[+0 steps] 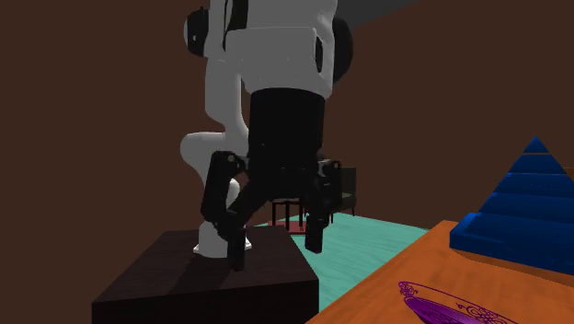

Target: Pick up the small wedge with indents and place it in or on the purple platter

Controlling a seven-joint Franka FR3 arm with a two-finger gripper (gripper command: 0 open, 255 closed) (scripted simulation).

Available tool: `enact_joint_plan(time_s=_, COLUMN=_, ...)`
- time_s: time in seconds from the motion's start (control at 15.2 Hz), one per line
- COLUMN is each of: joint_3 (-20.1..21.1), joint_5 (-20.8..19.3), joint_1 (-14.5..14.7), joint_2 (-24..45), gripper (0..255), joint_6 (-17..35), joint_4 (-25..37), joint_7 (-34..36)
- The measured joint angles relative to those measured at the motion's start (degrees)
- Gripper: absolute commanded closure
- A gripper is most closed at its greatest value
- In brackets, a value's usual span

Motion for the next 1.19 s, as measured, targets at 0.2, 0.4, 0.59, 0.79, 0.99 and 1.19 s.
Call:
enact_joint_plan(time_s=0.2, joint_3=0.81, joint_5=-0.26, joint_1=0.80, joint_2=6.01, gripper=0, joint_6=1.40, joint_4=4.12, joint_7=-0.98)
enact_joint_plan(time_s=0.4, joint_3=1.50, joint_5=-0.65, joint_1=1.53, joint_2=12.41, gripper=0, joint_6=2.05, joint_4=9.45, joint_7=-2.20)
enact_joint_plan(time_s=0.59, joint_3=1.98, joint_5=-0.99, joint_1=2.19, joint_2=16.13, gripper=0, joint_6=2.63, joint_4=12.26, joint_7=-2.72)
enact_joint_plan(time_s=0.79, joint_3=1.95, joint_5=-1.22, joint_1=2.36, joint_2=17.86, gripper=0, joint_6=4.21, joint_4=12.38, joint_7=-2.60)
enact_joint_plan(time_s=0.99, joint_3=1.80, joint_5=-1.41, joint_1=2.26, joint_2=19.02, gripper=0, joint_6=6.12, joint_4=11.62, joint_7=-2.62)
enact_joint_plan(time_s=1.19, joint_3=1.75, joint_5=-1.50, joint_1=2.32, joint_2=19.70, gripper=0, joint_6=6.82, joint_4=11.60, joint_7=-2.51)
